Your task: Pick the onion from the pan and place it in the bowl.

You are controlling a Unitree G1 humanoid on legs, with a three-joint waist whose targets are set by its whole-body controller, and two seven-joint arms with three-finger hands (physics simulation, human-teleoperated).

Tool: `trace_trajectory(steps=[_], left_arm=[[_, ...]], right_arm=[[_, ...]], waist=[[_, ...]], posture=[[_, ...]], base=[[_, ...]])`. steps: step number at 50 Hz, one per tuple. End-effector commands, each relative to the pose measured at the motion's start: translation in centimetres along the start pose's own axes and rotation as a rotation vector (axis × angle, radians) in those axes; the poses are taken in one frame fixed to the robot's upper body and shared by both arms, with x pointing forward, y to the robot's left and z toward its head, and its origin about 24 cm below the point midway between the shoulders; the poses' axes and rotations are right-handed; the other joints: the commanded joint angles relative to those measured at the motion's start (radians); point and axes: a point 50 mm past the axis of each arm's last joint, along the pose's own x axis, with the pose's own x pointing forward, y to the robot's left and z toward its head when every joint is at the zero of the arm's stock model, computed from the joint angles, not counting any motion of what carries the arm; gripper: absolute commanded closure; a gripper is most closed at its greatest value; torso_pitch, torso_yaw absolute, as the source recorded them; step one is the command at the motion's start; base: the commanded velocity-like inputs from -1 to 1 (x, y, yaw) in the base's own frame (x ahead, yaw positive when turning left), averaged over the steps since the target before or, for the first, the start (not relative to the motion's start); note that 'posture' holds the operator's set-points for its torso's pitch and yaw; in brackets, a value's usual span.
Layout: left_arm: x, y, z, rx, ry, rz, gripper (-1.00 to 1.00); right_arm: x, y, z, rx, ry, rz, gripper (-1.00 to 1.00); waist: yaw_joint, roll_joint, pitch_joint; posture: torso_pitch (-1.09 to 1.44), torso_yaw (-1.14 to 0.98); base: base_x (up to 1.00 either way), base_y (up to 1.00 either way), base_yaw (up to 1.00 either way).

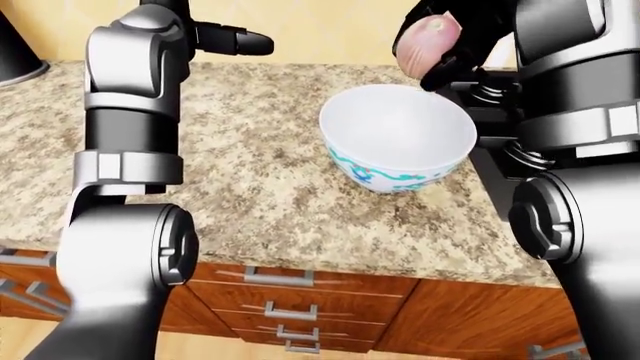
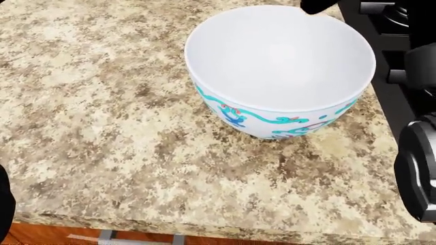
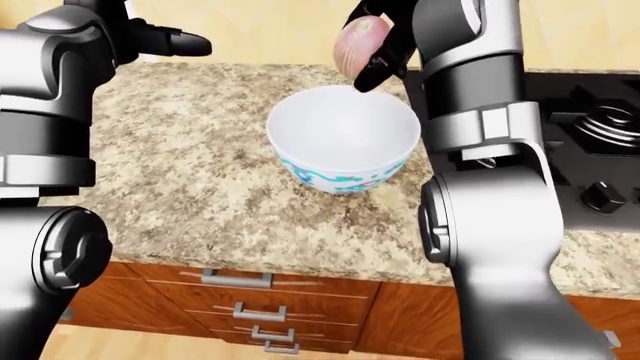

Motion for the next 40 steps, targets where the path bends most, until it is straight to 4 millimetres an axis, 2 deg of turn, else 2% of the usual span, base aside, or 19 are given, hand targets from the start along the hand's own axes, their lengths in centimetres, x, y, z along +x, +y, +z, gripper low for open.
trace_trajectory(steps=[1,18,40], left_arm=[[-0.8,0.6,2.7,-0.006,-0.108,0.018,-1.0],[-0.9,0.4,2.9,-0.007,-0.109,0.011,-1.0],[-0.9,0.2,2.7,-0.007,-0.109,0.009,-1.0]], right_arm=[[-1.5,-0.9,1.3,-0.064,-0.03,-0.056,1.0],[-1.8,-1.0,1.1,-0.202,0.069,-0.045,1.0],[-2.0,1.8,2.6,-0.324,0.066,0.033,1.0]], waist=[[0.0,0.0,-0.034],[-0.002,0.003,-0.036],[-0.008,0.007,-0.035]], posture=[[0.0,0.0],[0.0,0.0],[0.0,0.0]], base=[[0.0,0.0,0.0],[0.0,0.0,0.0],[0.0,0.0,0.0]])
